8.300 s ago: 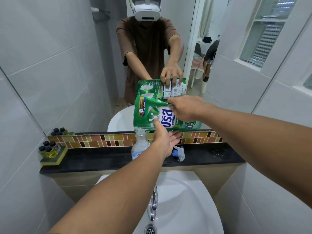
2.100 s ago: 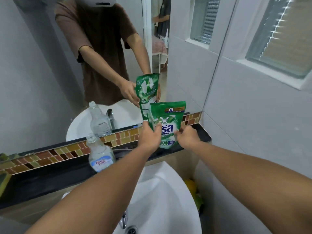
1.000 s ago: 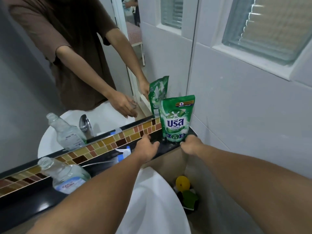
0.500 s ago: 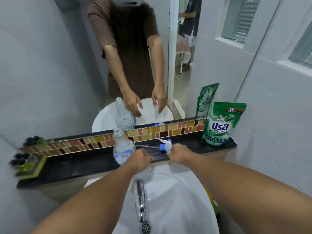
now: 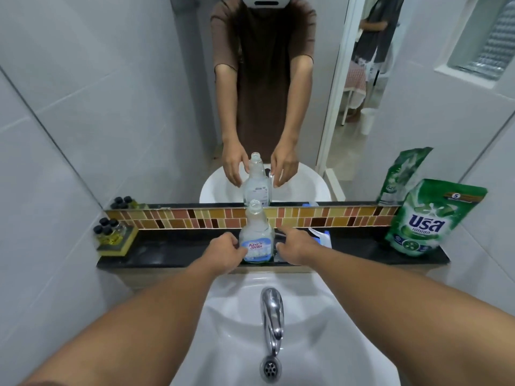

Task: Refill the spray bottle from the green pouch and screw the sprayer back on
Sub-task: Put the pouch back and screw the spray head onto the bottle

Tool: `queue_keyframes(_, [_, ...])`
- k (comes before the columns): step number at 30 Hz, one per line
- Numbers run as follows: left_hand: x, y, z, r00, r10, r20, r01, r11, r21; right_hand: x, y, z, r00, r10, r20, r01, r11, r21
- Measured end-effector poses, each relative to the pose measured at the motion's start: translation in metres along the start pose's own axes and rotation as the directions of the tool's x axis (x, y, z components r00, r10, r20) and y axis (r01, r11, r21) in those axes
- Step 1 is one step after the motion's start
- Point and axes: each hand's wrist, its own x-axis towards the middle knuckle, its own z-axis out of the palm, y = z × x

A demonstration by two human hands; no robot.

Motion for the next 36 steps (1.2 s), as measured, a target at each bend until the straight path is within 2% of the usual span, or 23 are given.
queue_keyframes(6, [0.005,0.034,0.002,0.974,0.150,-0.170,-0.181,0.966,-0.186,0.004,0.001,0.001,0.999,-0.033,-0.031,0.033,0.999,0.009])
queue_keyframes(12, [0.019,0.058,0.016,0.966,0.136,-0.219,-0.213,0.901,-0.378,0.014,0.039,-0.008,0.957,0.182,-0.225,-0.186,0.983,0.003])
queue_keyframes(16, [0.028,0.056,0.018,0.965,0.142,-0.222,-0.225,0.883,-0.411,0.028,0.071,-0.014,0.899,0.356,-0.255,-0.339,0.935,0.108])
queue_keyframes(19, [0.029,0.054,0.022,0.960,0.146,-0.240,-0.237,0.878,-0.415,0.038,0.088,-0.008,0.888,0.401,-0.225,-0.404,0.914,0.038])
queue_keyframes(23, [0.030,0.056,0.027,0.953,0.114,-0.280,-0.238,0.854,-0.463,0.050,0.101,0.009,0.924,0.351,-0.152,-0.364,0.928,-0.073])
queue_keyframes(27, [0.032,0.060,0.033,0.951,0.067,-0.301,-0.211,0.853,-0.478,0.054,0.102,0.017,0.937,0.268,-0.222,-0.314,0.927,-0.205])
queue_keyframes(30, [0.033,0.060,0.035,0.948,0.050,-0.313,-0.200,0.860,-0.469,0.050,0.105,0.019,0.956,0.201,-0.213,-0.256,0.927,-0.274])
queue_keyframes(33, [0.034,0.060,0.035,0.949,0.056,-0.310,-0.202,0.864,-0.461,0.043,0.110,0.014,0.965,0.158,-0.211,-0.208,0.948,-0.241])
queue_keyframes(36, [0.035,0.059,0.033,0.953,0.051,-0.299,-0.193,0.863,-0.467,0.031,0.114,-0.007,0.976,0.111,-0.185,-0.132,0.986,-0.105])
